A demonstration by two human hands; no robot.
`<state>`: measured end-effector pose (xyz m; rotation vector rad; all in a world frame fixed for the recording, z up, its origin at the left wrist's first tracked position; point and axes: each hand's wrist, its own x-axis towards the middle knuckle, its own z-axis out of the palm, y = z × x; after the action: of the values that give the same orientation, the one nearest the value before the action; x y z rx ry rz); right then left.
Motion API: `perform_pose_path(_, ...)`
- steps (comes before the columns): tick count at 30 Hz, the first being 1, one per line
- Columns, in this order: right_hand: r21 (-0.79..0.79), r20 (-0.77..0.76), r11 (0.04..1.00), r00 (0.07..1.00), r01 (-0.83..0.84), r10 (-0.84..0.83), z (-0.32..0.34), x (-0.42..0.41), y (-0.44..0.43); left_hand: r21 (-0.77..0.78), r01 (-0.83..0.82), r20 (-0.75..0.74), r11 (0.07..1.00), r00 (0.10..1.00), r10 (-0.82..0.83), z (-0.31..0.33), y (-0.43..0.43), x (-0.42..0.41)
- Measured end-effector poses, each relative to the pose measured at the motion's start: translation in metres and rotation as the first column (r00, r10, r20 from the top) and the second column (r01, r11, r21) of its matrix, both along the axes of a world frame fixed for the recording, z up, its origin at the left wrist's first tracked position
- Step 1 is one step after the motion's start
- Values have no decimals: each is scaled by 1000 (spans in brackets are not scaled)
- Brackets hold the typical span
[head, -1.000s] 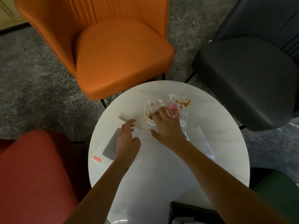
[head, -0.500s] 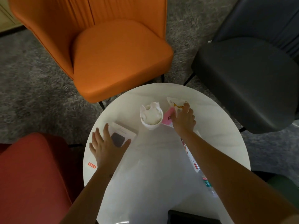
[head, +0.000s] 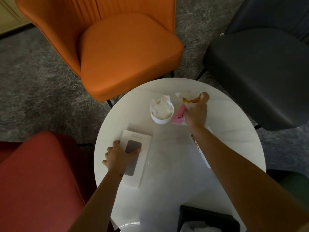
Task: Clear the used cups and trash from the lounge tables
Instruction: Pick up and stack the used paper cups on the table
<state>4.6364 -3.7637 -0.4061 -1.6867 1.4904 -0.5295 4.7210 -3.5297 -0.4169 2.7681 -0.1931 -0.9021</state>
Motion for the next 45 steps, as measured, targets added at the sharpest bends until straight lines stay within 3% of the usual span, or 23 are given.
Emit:
perform_pose_path(4,-137,228,982,969,133,-99,33,-21,12,-63,-109,-137,992,985,100,1,4,-5)
perform_pose_path(7,-195,267,965,956,178,-123,43,-52,37,-204,-201,-283,958,949,139,1,14,-12)
perform_pose_path(13,-171,333,961,931,216,-150,40,-107,101,-293,-284,-403,913,903,151,8,30,-37)
perform_pose_path(16,-106,403,972,903,209,-150,36,-128,125,-397,-332,-413,856,897,157,17,33,-53)
perform_pose_path(19,-49,435,981,888,190,-151,36,-147,143,-473,-195,-306,859,951,48,26,35,-70)
perform_pose_path(25,-14,271,990,954,140,-131,45,-200,170,-468,228,-19,854,963,-268,60,39,-100)
perform_pose_path(28,42,75,995,993,-93,89,52,-231,176,-406,382,66,830,919,-390,70,43,-120)
perform_pose_path(31,174,-196,906,888,-386,416,50,-260,176,-381,438,80,814,893,-443,71,43,-139)
perform_pose_path(33,239,-372,816,726,-527,578,40,-270,179,-366,461,84,809,882,-464,68,43,-149)
perform_pose_path(36,236,-496,696,532,-678,686,17,-273,187,-342,480,91,808,873,-480,61,41,-159)
perform_pose_path(38,157,-536,689,525,-707,661,2,-272,189,-320,486,95,813,870,-483,58,40,-163)
perform_pose_path(42,-39,-575,718,603,-695,553,-14,-267,182,-279,504,78,818,860,-504,53,39,-167)
perform_pose_path(45,43,-611,710,543,-703,576,-20,-260,177,-268,498,68,825,864,-499,51,41,-169)
